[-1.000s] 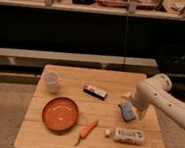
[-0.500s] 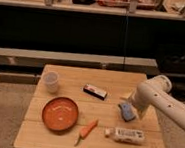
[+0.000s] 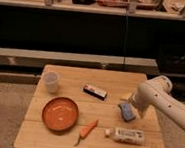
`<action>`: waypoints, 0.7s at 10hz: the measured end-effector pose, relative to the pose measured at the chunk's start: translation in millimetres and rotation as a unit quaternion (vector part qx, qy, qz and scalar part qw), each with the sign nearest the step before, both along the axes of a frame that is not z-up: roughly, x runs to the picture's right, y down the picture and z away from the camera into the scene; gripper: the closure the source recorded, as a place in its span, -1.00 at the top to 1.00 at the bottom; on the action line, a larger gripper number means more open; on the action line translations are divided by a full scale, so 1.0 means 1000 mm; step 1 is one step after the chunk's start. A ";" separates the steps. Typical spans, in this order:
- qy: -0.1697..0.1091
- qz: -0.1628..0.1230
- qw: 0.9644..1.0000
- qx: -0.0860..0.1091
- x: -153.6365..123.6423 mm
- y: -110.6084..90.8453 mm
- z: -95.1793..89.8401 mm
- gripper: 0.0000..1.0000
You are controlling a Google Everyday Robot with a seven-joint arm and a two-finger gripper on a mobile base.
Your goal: Wipe the white sponge on the table
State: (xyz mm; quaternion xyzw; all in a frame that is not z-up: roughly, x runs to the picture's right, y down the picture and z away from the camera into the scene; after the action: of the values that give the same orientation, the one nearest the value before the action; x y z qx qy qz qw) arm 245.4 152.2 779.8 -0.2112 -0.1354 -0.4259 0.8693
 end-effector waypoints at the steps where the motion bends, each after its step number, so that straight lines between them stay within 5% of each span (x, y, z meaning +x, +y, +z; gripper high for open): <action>1: -0.006 -0.009 1.000 -0.001 0.000 0.000 0.001 0.60; 7: -0.036 -0.058 0.998 -0.009 0.001 -0.001 0.009 0.60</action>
State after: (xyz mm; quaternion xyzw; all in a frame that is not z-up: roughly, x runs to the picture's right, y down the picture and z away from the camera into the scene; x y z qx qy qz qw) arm 246.3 150.9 788.8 -0.2115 -0.1580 -0.4813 0.8358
